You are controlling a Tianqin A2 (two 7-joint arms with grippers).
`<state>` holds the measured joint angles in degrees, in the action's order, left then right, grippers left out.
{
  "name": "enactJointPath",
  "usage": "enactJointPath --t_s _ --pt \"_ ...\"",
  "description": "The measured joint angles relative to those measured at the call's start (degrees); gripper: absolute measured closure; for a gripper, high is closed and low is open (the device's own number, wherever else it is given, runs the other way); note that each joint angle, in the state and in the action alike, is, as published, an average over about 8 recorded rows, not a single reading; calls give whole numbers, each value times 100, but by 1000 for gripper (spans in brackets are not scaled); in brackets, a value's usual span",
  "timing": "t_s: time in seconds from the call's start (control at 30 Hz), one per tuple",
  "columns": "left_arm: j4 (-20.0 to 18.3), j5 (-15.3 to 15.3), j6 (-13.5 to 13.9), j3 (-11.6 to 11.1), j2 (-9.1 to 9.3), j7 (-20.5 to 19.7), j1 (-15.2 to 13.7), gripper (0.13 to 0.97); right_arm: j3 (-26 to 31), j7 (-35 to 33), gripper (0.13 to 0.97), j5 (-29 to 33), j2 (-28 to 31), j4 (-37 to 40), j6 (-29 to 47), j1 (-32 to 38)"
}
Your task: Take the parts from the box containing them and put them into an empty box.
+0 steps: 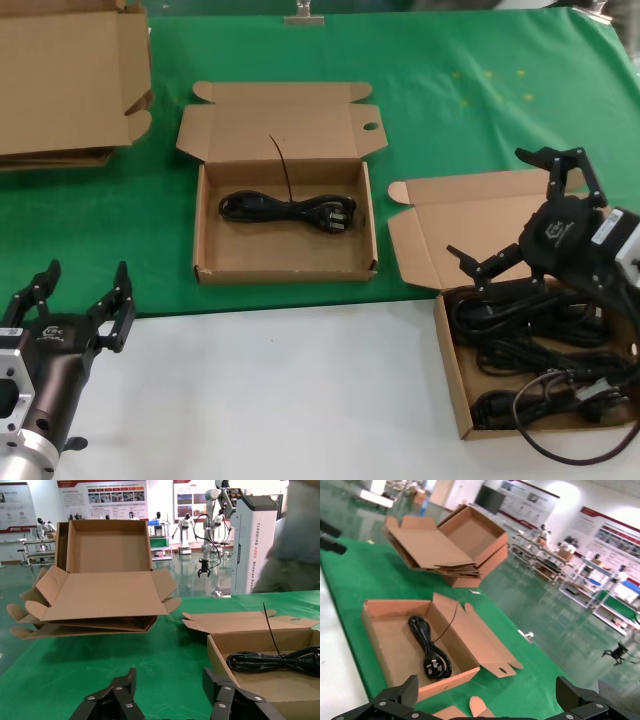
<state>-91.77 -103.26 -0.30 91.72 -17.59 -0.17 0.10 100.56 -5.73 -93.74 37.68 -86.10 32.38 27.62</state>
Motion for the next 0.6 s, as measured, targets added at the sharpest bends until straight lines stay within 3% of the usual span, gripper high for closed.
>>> enactJointPath --t_s 0.6 --pt "3 4 10 -2 14 5 -3 319 -297 191 129 -314 -684 -186 -1082 -922"
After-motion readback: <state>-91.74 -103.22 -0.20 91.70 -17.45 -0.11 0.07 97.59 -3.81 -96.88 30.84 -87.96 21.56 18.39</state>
